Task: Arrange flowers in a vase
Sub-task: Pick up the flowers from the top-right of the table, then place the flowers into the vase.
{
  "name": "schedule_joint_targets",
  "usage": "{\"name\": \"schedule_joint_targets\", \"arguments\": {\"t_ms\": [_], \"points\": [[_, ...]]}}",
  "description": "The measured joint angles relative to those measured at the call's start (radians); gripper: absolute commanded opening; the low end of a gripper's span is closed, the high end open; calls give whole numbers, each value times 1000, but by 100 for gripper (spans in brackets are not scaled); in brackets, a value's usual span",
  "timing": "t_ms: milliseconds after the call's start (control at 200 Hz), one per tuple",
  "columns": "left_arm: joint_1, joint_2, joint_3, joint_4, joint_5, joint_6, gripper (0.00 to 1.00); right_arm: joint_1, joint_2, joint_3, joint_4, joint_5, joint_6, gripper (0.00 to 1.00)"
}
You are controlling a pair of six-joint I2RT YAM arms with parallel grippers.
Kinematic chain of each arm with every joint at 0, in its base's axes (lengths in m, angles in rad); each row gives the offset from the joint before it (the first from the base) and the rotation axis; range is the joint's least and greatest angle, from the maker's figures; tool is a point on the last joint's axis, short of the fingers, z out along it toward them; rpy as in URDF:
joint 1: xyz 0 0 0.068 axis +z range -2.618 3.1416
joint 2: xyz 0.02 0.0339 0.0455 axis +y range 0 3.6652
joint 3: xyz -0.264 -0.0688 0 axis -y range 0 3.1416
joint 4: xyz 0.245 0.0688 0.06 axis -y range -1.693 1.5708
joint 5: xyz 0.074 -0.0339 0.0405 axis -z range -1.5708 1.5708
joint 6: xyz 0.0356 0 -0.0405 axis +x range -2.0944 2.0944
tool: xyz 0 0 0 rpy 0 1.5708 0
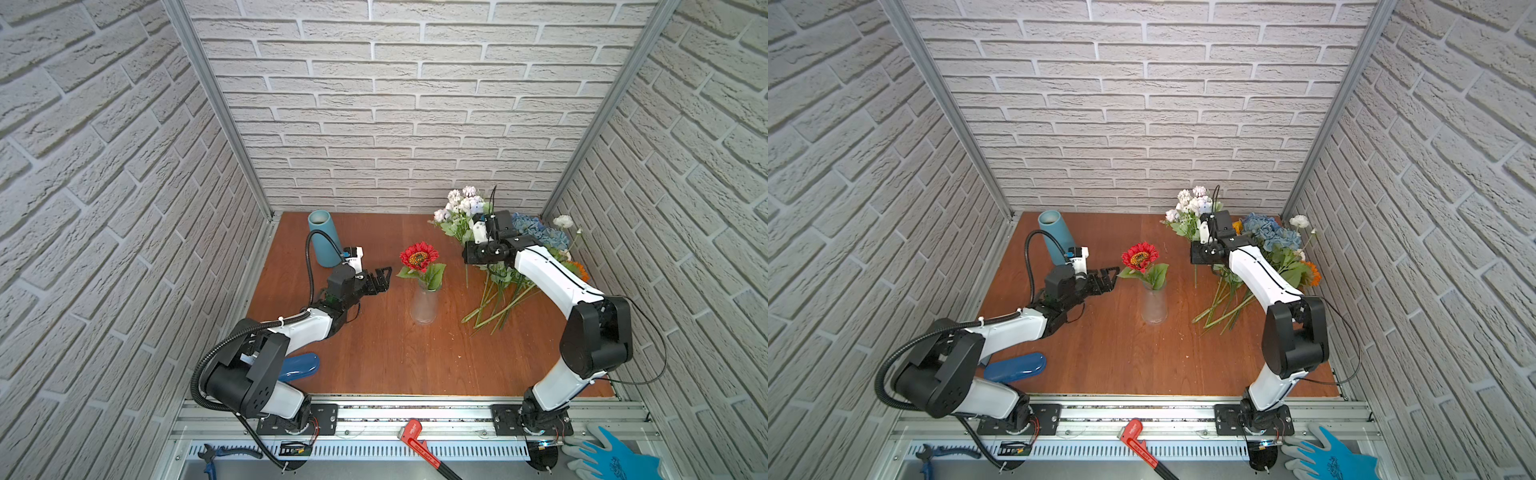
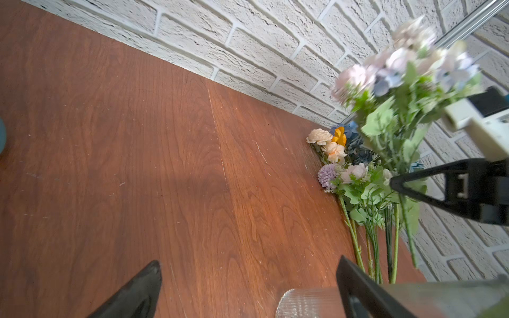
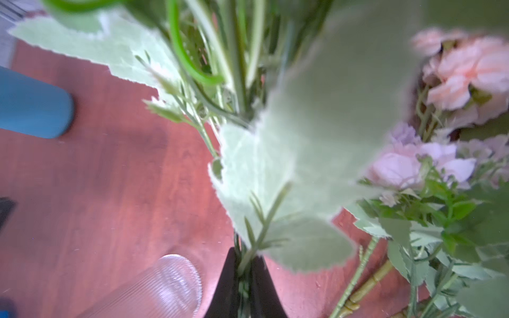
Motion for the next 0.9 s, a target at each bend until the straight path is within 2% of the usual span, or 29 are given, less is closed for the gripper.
{"name": "schedule_joint_targets", "arguments": {"t_ms": [245,450,650,900], "points": [[0,-2,0,0,0,0,98,0,-172,3,30,-72,-2,5],[0,-3,0,2,1,-4,98,0,-371,-27,138,-178,2,6],[0,-3,0,2,8,-19,98,27,-533,-185,286,-301,-3,6],[-19,-3,0,2,12,-27,98,176,-659,-454,515,-343,-104,6]]}}
